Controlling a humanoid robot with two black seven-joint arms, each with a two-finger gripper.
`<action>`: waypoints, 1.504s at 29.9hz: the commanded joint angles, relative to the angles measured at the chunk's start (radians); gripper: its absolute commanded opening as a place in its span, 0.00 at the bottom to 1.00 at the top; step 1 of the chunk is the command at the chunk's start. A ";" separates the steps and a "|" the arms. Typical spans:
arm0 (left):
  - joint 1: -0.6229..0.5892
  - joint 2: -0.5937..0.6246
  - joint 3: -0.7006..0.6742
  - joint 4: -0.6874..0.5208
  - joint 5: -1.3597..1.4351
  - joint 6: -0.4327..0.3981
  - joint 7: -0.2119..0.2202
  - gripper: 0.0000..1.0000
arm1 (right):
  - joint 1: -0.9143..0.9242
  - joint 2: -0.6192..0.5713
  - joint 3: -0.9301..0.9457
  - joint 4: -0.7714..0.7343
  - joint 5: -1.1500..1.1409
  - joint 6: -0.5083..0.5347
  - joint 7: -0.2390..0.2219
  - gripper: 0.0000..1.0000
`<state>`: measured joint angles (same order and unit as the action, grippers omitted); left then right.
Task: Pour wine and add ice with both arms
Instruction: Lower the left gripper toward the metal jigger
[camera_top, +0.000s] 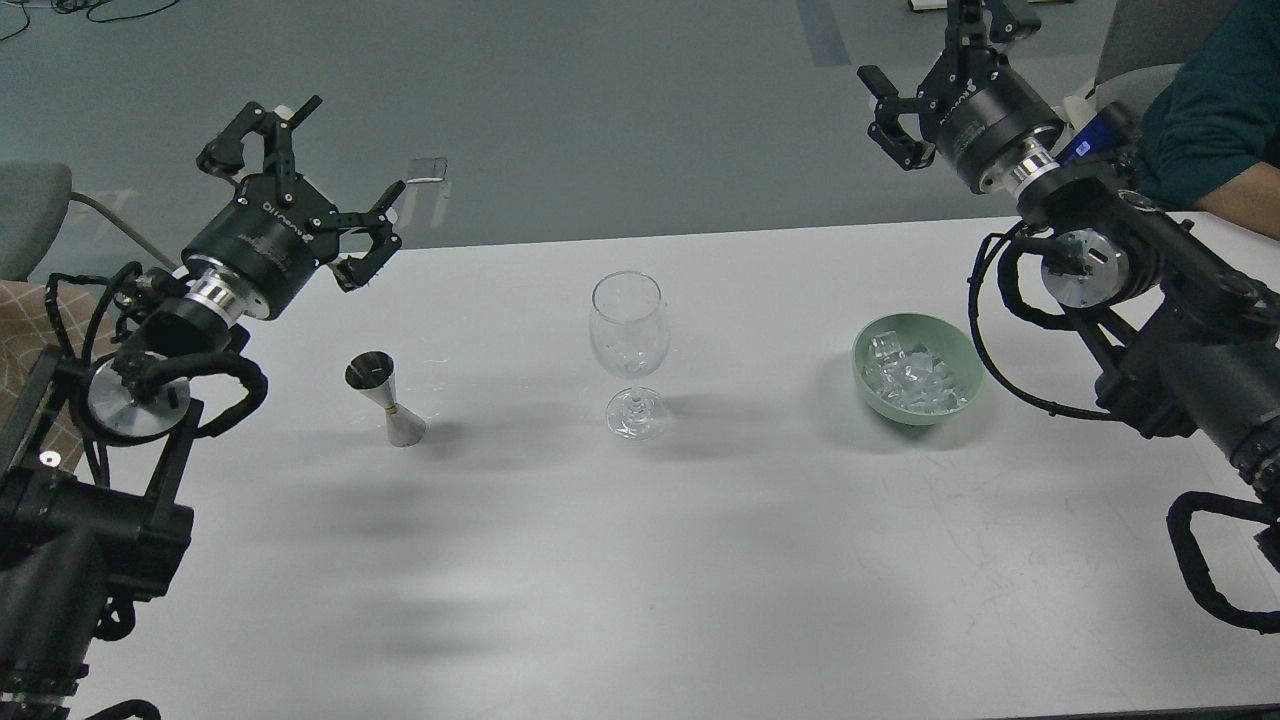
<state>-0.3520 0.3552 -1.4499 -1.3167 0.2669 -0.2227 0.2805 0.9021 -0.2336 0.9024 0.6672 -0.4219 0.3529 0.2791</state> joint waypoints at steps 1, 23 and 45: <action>0.105 0.001 -0.078 -0.078 -0.040 0.011 0.029 0.96 | -0.002 0.000 0.000 0.000 0.000 0.000 0.000 1.00; 0.633 -0.196 -0.310 -0.276 -0.250 -0.021 0.147 0.97 | -0.017 0.016 -0.002 0.000 -0.002 0.000 0.000 1.00; 0.559 -0.314 -0.296 -0.064 -0.230 -0.009 0.135 0.98 | -0.026 0.017 -0.002 -0.001 -0.005 0.000 0.000 1.00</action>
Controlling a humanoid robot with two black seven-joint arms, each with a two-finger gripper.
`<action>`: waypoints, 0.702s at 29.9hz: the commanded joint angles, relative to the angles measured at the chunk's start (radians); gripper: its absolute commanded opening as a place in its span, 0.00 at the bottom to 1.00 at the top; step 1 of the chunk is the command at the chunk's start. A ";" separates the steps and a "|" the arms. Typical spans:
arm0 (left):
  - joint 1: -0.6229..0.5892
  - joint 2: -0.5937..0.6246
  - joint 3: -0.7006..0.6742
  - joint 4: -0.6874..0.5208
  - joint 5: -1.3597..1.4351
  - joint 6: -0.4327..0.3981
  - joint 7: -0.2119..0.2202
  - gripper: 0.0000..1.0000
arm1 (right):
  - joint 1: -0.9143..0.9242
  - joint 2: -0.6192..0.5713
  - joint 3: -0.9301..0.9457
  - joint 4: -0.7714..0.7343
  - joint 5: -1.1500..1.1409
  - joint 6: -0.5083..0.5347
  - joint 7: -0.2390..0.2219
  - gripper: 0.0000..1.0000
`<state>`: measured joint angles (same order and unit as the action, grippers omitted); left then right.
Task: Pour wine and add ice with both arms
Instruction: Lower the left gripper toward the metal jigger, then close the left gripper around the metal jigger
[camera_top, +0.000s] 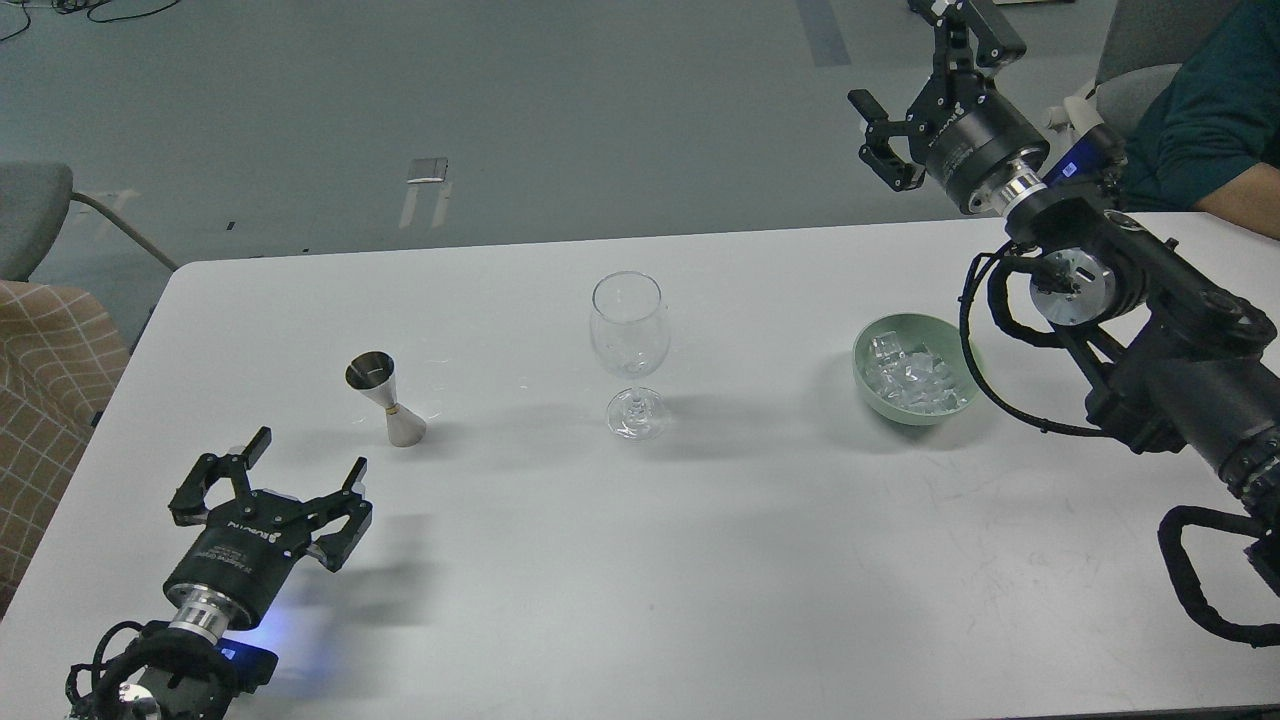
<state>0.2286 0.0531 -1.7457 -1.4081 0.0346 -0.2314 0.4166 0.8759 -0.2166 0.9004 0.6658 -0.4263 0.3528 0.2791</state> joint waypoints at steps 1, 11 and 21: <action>-0.028 -0.013 0.000 0.032 0.005 0.000 -0.001 0.98 | 0.000 0.000 0.000 -0.002 0.000 0.000 0.000 1.00; -0.144 -0.032 0.011 0.161 0.041 0.011 -0.015 0.98 | -0.012 -0.001 0.000 -0.002 0.000 0.000 0.000 1.00; -0.186 -0.022 0.043 0.224 0.042 0.011 -0.055 0.98 | -0.014 -0.001 0.000 -0.002 -0.002 0.000 0.000 1.00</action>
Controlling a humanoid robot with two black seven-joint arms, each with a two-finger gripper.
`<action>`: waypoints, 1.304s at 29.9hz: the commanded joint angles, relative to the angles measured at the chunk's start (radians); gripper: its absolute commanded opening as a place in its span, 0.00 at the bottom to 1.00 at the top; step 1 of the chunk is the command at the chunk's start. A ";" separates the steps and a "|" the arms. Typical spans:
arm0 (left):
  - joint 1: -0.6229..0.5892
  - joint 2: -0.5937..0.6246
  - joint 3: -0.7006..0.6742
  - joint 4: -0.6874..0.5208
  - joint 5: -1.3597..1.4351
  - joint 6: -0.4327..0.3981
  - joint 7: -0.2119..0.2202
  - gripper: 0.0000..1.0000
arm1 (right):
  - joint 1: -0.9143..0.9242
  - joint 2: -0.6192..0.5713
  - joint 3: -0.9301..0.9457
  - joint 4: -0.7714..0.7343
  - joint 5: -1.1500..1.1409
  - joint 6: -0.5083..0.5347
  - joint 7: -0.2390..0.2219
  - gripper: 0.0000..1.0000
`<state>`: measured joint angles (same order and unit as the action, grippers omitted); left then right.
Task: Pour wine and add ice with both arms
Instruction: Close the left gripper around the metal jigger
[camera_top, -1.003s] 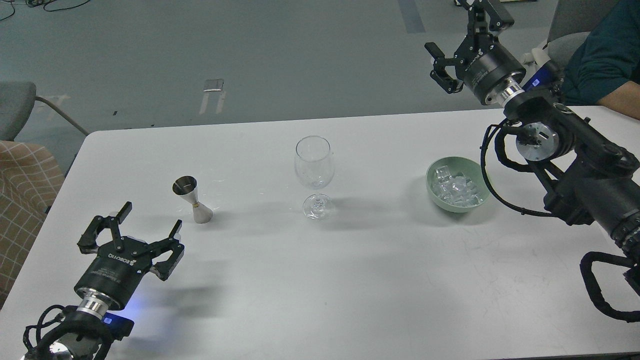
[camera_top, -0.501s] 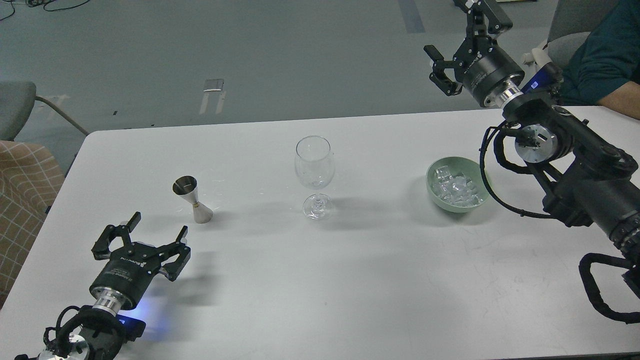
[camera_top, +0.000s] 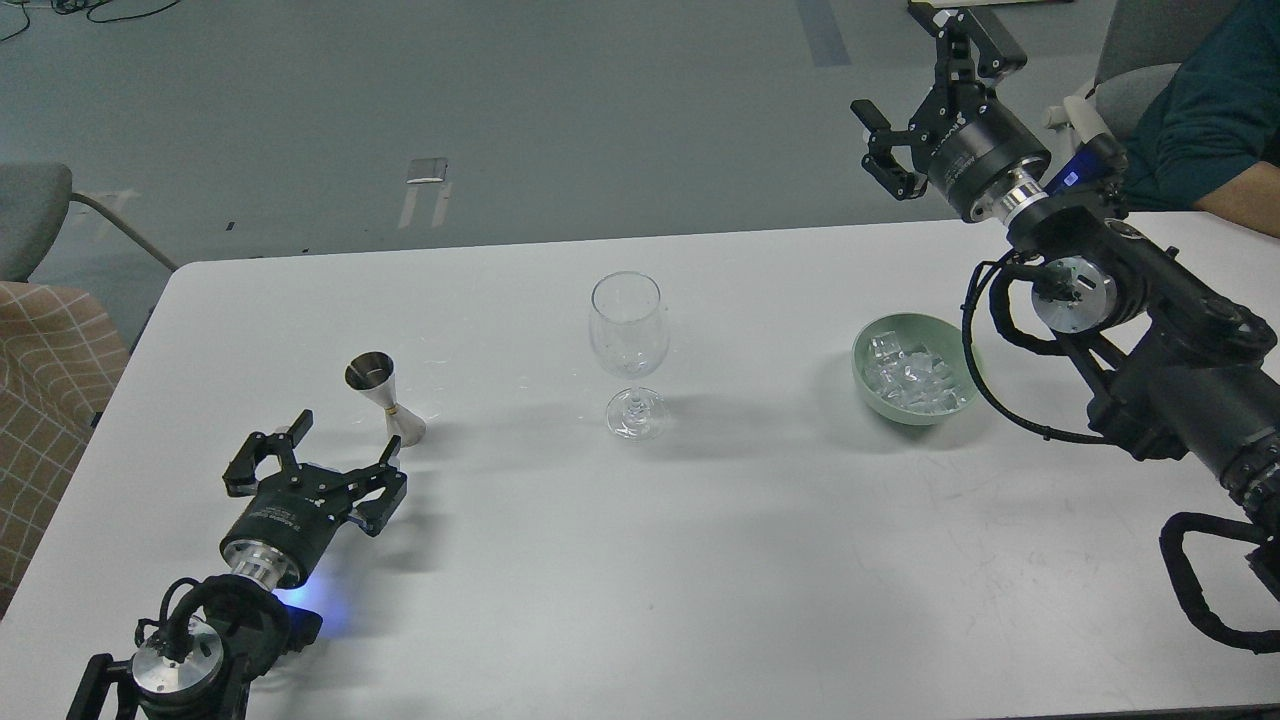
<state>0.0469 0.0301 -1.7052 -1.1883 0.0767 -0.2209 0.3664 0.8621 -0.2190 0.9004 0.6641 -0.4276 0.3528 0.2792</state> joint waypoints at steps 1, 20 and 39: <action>-0.007 0.001 0.004 0.004 0.000 0.002 -0.004 0.98 | 0.000 0.001 0.000 0.000 0.000 0.000 0.000 1.00; -0.073 -0.018 0.038 0.025 0.041 0.052 -0.024 0.97 | -0.008 0.001 0.000 0.002 0.000 -0.002 0.000 1.00; -0.127 -0.025 0.039 0.090 0.051 0.081 -0.030 0.95 | -0.009 -0.003 0.000 0.002 0.000 -0.002 0.000 1.00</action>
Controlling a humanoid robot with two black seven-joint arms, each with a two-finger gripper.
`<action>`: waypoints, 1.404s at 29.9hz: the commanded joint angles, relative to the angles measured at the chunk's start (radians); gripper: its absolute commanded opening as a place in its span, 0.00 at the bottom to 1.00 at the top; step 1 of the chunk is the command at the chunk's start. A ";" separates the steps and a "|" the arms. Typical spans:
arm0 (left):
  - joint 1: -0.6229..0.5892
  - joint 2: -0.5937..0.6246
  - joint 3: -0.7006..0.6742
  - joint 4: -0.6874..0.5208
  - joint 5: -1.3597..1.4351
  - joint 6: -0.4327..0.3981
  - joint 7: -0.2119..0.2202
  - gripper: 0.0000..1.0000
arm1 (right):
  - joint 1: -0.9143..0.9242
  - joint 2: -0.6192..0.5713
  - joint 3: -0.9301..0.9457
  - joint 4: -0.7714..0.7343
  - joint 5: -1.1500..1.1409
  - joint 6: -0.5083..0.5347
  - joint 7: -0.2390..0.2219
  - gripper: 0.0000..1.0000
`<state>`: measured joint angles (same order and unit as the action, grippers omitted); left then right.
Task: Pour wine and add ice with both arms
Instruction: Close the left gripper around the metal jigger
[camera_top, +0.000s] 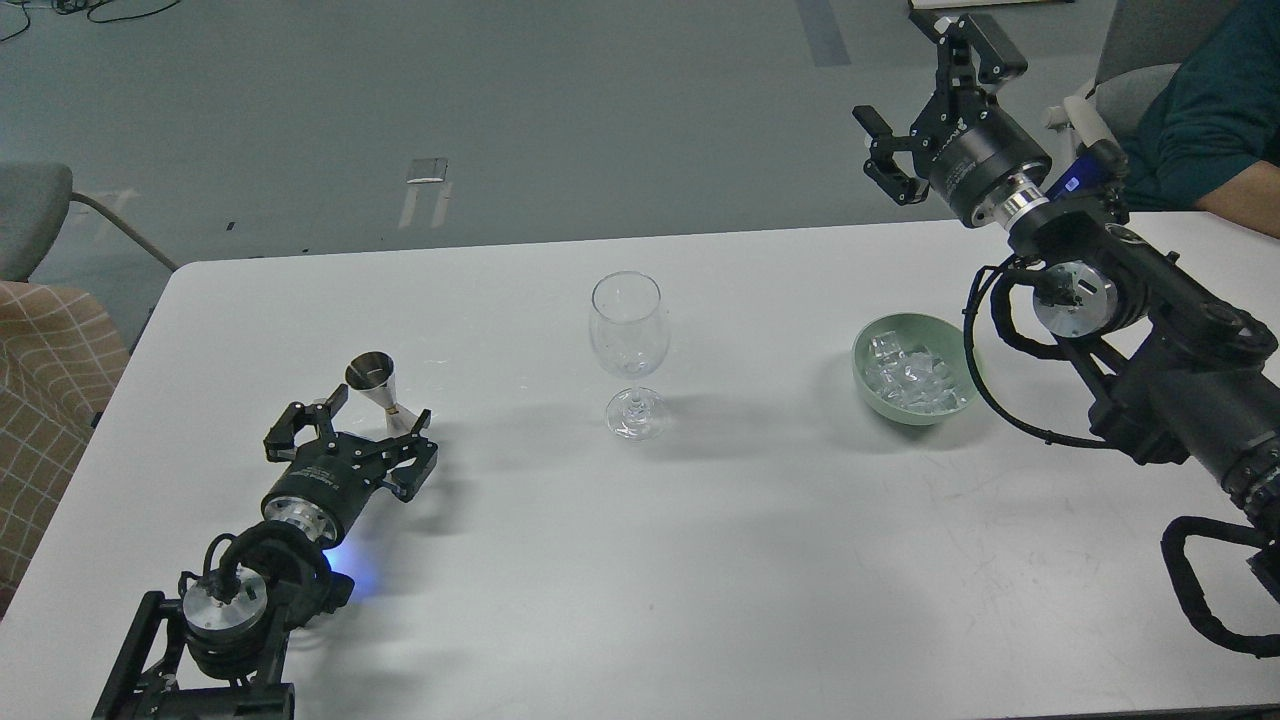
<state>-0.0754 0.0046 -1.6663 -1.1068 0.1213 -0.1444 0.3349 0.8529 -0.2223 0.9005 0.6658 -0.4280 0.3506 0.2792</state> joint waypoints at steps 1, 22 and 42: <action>-0.010 -0.001 0.003 0.013 0.015 0.008 0.001 0.95 | 0.000 0.000 0.000 0.000 0.000 -0.001 0.000 1.00; -0.095 0.008 0.028 0.090 0.023 0.049 -0.010 0.84 | -0.006 0.000 0.000 0.003 0.000 -0.001 0.000 1.00; -0.106 0.006 0.027 0.091 0.023 0.039 -0.047 0.16 | -0.014 0.000 0.000 0.003 0.000 -0.001 0.000 1.00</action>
<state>-0.1767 0.0120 -1.6417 -1.0161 0.1441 -0.0988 0.2953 0.8391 -0.2224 0.9005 0.6690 -0.4280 0.3498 0.2791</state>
